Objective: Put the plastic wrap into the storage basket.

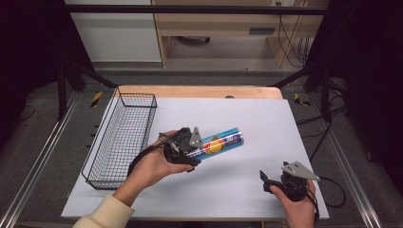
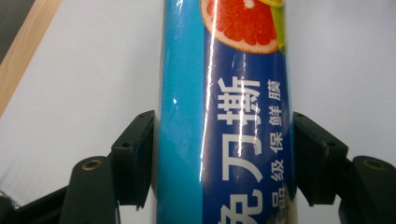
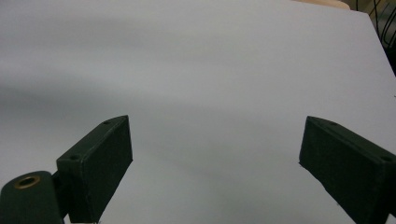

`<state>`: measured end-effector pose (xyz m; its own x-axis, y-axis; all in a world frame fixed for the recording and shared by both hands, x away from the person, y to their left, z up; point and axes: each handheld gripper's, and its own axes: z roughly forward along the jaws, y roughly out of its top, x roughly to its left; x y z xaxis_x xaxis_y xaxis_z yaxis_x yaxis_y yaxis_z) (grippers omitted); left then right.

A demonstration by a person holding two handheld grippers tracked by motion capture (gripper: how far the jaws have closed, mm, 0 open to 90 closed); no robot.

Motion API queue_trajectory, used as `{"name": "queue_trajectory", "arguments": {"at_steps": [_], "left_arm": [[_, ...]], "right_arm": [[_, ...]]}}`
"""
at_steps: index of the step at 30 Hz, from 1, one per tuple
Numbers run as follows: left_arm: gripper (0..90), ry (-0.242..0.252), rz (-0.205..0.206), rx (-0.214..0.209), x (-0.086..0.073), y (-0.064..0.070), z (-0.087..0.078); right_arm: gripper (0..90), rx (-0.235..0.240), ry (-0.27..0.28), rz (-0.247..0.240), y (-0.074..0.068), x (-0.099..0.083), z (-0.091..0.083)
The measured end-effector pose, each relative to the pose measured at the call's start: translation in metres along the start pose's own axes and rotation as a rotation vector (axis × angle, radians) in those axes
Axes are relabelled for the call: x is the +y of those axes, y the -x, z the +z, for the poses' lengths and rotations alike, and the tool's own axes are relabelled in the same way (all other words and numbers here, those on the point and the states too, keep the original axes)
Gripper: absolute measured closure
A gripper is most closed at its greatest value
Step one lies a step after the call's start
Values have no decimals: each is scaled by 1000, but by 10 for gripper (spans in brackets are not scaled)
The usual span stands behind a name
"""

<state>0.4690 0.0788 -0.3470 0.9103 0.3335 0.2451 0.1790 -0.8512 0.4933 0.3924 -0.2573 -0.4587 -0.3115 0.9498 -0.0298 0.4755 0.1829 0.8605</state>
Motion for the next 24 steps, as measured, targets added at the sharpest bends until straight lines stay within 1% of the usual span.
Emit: {"name": "queue_trajectory", "arguments": {"at_steps": [2, 4, 6, 10, 11, 17, 21, 24], "left_arm": [[320, -1, -6, 7, 0, -1, -2], [320, 3, -16, 26, -2, -2, -8], [320, 1, -28, 35, -3, -3, -12], [320, -2, -23, 57, -7, -4, -20], [320, 0, -26, 59, -8, -4, -22], [320, -2, -46, 76, -14, -7, -34], [321, -7, -52, 86, -17, -8, -38], [320, -5, -58, 87, -18, -9, -40]], "right_arm": [[96, -1, 0, 2, 0, 0, 0], [97, -3, 1, 1, 0, 0, 0], [97, -2, -3, 1, 0, 0, 0], [96, 3, -2, -1, -1, 0, 0], [96, 0, 1, -8, -1, 0, 0], [96, 6, -6, -1, -2, 0, 0], [96, 1, -1, -6, -2, 0, 0], [96, 2, -5, -1, -1, 0, 0]]}}
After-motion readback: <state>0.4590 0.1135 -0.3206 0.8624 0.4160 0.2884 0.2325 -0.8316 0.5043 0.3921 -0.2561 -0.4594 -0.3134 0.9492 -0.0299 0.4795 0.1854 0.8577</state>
